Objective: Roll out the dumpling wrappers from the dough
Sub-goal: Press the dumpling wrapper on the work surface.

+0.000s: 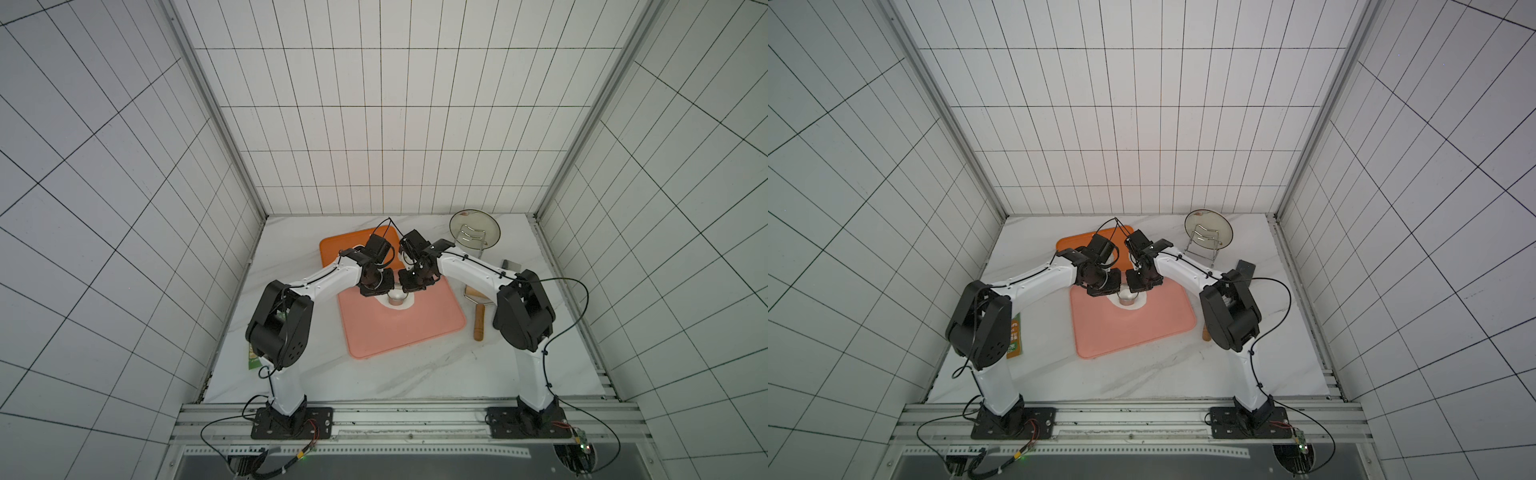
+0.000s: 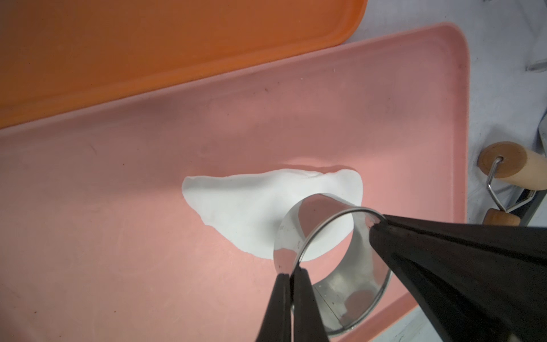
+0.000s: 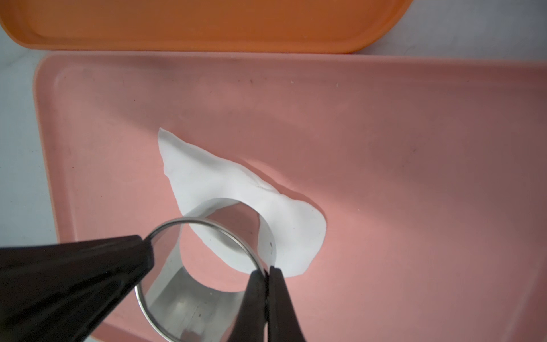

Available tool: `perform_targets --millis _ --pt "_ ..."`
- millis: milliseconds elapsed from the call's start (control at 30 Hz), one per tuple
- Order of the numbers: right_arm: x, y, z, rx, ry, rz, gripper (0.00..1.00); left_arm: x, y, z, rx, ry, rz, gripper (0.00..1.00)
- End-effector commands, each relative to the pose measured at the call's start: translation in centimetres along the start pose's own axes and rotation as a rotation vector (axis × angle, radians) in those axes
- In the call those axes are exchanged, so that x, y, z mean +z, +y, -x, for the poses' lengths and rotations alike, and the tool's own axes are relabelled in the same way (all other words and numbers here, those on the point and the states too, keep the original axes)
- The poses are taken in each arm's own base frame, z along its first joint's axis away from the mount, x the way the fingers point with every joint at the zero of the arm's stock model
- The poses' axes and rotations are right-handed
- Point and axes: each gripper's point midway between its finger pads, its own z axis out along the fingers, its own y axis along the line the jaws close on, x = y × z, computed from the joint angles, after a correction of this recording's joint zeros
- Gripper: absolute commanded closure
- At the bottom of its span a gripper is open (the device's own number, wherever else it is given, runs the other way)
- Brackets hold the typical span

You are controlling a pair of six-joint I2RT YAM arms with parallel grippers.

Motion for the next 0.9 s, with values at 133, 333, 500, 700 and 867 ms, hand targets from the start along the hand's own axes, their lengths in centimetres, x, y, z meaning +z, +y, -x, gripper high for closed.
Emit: perform_targets --millis 133,333,500,700,867 --pt "0.6 -1.3 1.7 0.014 -0.037 -0.035 1.0 0.9 0.6 1.6 0.007 -0.05 0.047 1.0" --pt "1.2 -1.7 1.6 0.027 -0.024 -0.042 1.0 1.6 0.9 1.5 0.005 -0.04 0.058 1.0" --pt "1.4 -2.0 1.5 0.036 -0.02 -0.046 1.0 2.2 1.4 1.1 0.0 -0.027 0.07 1.0" --pt "1.8 -1.8 1.9 0.041 -0.032 -0.03 1.0 2.7 1.9 0.8 -0.006 -0.016 0.079 1.0" --pt "1.9 -1.7 1.6 0.05 -0.025 -0.024 1.0 3.0 2.2 0.4 -0.012 -0.007 0.082 1.0"
